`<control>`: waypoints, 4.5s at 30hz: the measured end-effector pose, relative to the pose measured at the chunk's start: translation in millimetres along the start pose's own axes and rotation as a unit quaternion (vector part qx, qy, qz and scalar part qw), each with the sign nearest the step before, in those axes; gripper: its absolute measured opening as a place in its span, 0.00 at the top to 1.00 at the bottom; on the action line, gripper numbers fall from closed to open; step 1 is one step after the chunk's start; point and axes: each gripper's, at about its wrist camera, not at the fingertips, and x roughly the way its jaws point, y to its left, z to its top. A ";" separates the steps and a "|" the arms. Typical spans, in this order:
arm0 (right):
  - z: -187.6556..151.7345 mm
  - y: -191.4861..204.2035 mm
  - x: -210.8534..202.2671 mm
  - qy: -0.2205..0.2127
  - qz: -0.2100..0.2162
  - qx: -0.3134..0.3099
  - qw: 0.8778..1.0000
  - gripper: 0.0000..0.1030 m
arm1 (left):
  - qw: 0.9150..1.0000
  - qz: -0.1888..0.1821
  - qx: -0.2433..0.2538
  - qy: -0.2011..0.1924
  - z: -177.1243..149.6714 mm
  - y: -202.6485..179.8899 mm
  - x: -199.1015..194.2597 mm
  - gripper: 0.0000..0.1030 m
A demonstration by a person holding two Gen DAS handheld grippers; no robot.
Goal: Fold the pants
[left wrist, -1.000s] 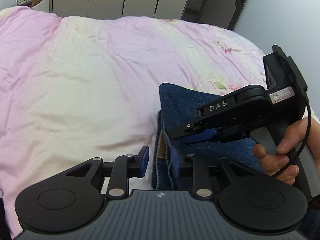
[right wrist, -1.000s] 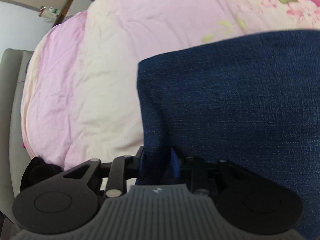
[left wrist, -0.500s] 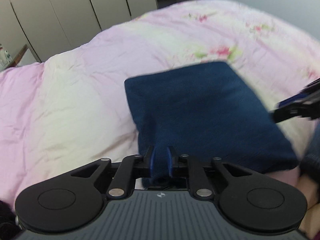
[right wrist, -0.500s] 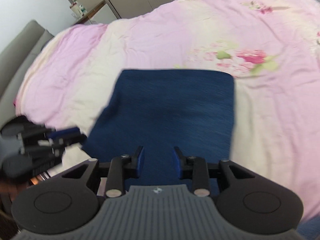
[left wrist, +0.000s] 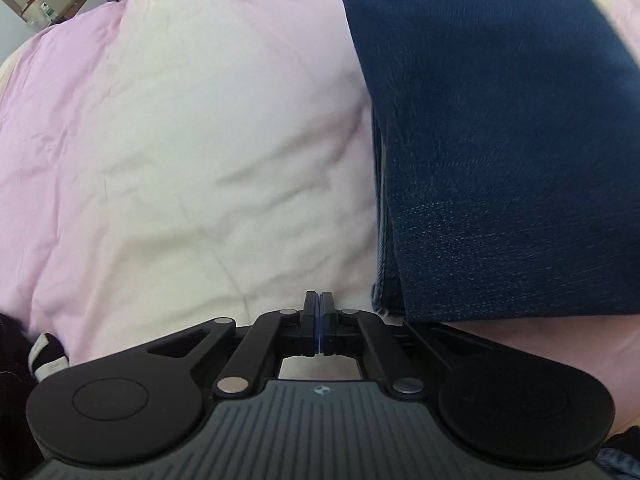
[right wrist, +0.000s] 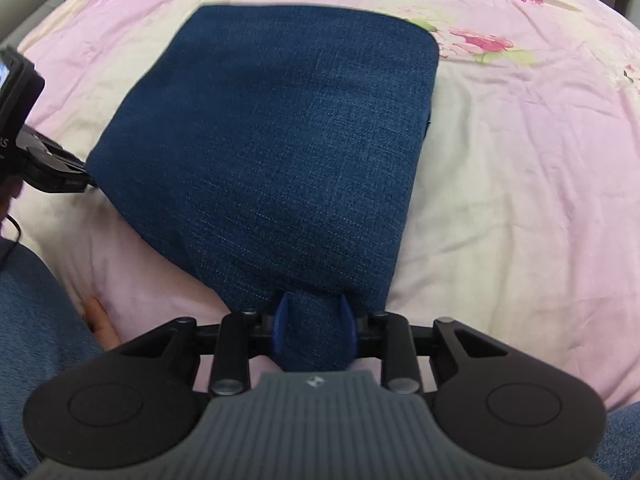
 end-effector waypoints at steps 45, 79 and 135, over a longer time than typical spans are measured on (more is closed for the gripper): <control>80.1 -113.6 55.8 -0.013 0.133 0.214 0.968 0.47 | 0.923 -0.325 -0.206 -0.010 58.7 83.0 42.8 0.22; 147.3 -61.9 24.6 -0.039 0.199 0.199 0.959 0.85 | 0.813 -0.427 -0.381 -0.111 -0.1 111.0 41.3 0.73; 157.0 124.6 108.1 -0.100 0.056 -0.139 0.984 0.66 | 0.957 -0.115 -0.224 -0.143 -16.5 168.8 -1.2 0.78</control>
